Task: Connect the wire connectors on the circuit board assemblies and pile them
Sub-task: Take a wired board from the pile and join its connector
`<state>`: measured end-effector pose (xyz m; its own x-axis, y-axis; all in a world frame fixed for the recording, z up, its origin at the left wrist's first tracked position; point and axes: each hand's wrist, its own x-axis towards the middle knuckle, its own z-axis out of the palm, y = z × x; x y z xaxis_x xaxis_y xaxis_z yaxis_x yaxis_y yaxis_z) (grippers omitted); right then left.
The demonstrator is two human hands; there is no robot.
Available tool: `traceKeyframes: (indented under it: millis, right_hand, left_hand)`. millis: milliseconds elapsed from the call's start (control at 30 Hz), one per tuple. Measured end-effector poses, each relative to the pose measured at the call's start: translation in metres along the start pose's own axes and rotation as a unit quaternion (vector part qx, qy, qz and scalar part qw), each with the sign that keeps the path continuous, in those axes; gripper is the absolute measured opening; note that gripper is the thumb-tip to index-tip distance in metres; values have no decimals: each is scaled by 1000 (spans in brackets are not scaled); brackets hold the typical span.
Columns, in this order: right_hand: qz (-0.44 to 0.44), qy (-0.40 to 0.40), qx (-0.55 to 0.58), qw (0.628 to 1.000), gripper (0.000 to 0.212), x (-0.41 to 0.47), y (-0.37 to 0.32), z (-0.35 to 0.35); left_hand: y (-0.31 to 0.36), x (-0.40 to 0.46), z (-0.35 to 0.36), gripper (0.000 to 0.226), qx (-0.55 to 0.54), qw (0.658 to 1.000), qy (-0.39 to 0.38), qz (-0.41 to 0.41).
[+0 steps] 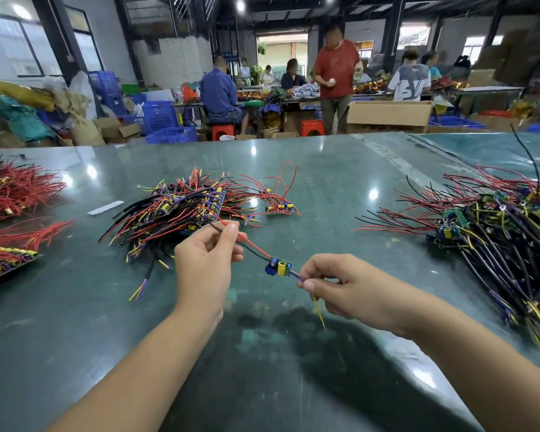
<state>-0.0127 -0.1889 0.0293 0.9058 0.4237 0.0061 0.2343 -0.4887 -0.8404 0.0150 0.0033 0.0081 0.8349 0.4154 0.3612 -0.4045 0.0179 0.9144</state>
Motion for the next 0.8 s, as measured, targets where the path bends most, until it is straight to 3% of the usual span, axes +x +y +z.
traceKeyframes:
  millis: [133,333,533,667,800]
  right_hand:
    - [14,-25,18,999,14,-4,2,1]
    - [35,-67,163,984,12,-2,-1,1]
    - [34,-120,121,985,10,-4,1,-6]
    - [22,-49,174,983,10,-3,2,-9]
    - [14,94,260,961,12,2,5,-8]
  left_hand:
    - [3,7,-5,17,-102,991,59,-67]
    - [9,10,-8,13,-184,971,80,-128]
    - [10,13,-12,11,-229,951,94,-185]
    - [13,15,-13,6,-304,925,63,-220]
    - [16,2,-6,46,-238,931,-100,-257]
